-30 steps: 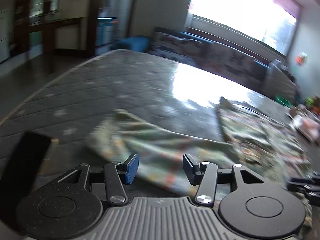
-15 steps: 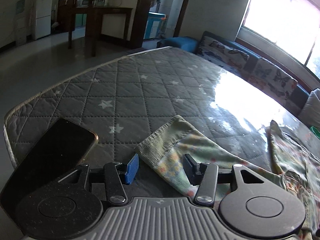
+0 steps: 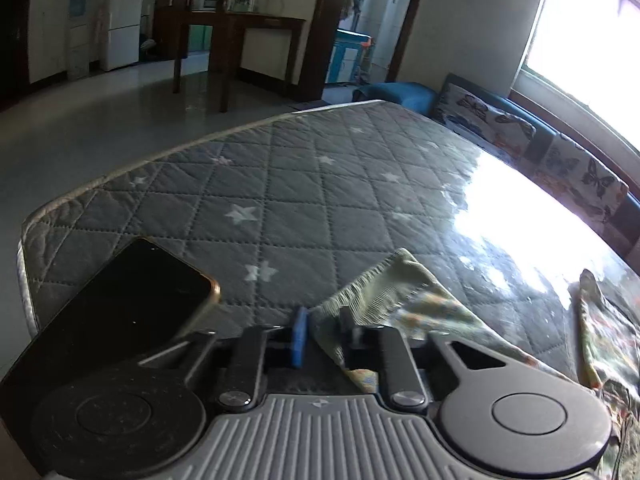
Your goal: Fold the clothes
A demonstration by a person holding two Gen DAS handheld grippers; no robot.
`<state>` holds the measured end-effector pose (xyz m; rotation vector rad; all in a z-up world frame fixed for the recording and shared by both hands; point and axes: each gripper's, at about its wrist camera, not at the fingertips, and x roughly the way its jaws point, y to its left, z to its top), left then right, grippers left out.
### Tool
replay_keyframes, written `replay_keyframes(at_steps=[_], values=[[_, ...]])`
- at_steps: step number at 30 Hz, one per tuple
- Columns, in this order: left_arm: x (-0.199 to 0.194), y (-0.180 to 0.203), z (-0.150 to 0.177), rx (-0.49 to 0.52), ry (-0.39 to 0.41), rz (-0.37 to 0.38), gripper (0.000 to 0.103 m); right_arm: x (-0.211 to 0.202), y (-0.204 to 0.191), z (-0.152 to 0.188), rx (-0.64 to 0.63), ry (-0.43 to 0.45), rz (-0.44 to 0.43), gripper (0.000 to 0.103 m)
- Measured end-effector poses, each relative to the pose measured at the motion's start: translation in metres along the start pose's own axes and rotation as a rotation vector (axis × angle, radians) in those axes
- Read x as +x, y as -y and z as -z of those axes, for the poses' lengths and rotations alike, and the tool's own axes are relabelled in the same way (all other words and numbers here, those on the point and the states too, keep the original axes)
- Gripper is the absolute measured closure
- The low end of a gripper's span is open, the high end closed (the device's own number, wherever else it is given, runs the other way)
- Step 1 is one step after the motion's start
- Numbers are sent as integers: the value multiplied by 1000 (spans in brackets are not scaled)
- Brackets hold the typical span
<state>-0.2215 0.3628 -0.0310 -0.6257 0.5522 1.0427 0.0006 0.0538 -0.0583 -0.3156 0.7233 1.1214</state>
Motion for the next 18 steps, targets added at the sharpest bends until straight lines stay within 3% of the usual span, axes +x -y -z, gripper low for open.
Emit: replay_keyframes(at_steps=[4,9,18], values=[[-5,-3,-2,-11,15,49,95,-3,2,1,11,9,6,74],[-28,12,-6,6,56,173,96,-7,5,1,31,25,10,74],[-81,92,-2,160,47,481,97,-17,15,4,81,60,23,74]])
